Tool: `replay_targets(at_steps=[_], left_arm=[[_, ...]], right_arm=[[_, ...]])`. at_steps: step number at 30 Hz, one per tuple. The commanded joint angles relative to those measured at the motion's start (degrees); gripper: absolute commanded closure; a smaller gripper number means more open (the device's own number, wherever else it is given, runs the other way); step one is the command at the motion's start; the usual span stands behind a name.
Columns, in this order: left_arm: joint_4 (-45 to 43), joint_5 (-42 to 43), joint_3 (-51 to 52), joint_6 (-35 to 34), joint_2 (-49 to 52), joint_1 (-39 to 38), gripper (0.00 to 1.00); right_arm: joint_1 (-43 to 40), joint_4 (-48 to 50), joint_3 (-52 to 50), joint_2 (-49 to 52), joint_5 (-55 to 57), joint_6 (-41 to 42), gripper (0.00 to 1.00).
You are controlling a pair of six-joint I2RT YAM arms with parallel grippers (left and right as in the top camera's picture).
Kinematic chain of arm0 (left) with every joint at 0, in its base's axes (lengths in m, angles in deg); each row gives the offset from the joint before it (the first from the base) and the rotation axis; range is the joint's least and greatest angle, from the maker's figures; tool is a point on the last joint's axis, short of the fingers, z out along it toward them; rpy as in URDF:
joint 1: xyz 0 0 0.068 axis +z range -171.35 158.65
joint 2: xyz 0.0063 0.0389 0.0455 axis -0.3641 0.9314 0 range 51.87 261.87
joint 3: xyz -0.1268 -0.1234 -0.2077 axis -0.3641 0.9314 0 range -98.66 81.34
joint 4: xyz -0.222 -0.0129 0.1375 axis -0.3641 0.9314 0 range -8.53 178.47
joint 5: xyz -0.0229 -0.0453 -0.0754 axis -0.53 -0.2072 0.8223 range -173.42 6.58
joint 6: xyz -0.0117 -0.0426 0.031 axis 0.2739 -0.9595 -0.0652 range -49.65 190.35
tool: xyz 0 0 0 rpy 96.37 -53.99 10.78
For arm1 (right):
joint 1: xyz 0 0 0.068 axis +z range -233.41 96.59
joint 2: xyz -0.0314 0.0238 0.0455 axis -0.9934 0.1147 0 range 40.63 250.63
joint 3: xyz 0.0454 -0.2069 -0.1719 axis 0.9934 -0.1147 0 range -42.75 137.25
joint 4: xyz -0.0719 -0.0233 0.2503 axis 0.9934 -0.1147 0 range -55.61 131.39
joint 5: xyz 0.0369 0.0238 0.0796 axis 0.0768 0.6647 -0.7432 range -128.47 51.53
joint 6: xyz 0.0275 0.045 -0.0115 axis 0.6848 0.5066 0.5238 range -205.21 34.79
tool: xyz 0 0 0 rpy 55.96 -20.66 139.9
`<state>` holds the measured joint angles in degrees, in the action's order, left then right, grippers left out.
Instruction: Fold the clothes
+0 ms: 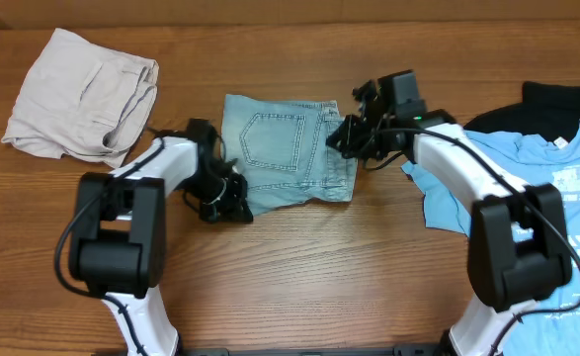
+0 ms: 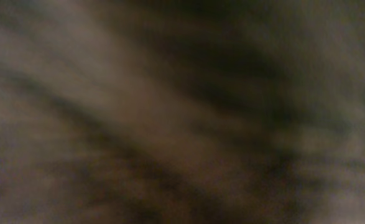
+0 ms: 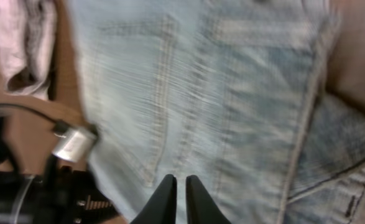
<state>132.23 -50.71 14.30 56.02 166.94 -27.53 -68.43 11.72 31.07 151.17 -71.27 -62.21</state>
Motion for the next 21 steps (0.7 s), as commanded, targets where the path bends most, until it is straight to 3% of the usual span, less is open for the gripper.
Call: replay_targets(at_steps=[1, 6, 7, 10, 11, 13, 15, 18, 21], left_arm=[[-8.8, -5.7, 1.2, -5.2, 0.9, 4.4, 0.96], [-30.1, 1.4, 0.8, -6.7, 0.9, 5.6, 0.96], [-35.4, 1.4, -0.2, -9.6, 0.9, 5.9, 0.96], [-36.6, 3.4, -3.9, -12.9, 0.9, 6.6, 0.96], [-35.9, 5.4, -5.2, -12.8, 0.9, 6.9, 0.91], [-33.3, 11.2, -7.6, -11.1, 0.9, 6.9, 0.74], [-28.9, 16.6, -8.6, -7.9, 0.9, 6.8, 0.49], [-19.7, 15.0, -8.4, -2.6, 0.9, 6.0, 0.01], [-14.9, 10.2, -7.1, -1.0, 0.9, 5.1, 0.00]], right_arm=[[3.1, -3.9, -0.9, 3.5, 1.5, 11.5, 0.93], [8.7, -7.1, -0.9, 3.6, 3.8, 15.7, 0.95], [10.7, -8.3, -0.9, 3.6, 4.5, 17.7, 0.95], [12.8, -9.0, -0.7, 3.6, 5.7, 17.7, 0.95], [12.9, -9.2, -0.3, 3.5, 6.4, 17.4, 0.95], [12.9, -9.2, 1.1, 3.2, 7.8, 14.4, 0.95], [12.2, -9.2, 2.8, 2.9, 9.3, 11.9, 0.95], [10.6, -9.0, 3.9, 2.8, 10.4, 10.9, 0.91], [8.9, -9.5, 3.7, 3.0, 11.0, 13.1, 0.90]])
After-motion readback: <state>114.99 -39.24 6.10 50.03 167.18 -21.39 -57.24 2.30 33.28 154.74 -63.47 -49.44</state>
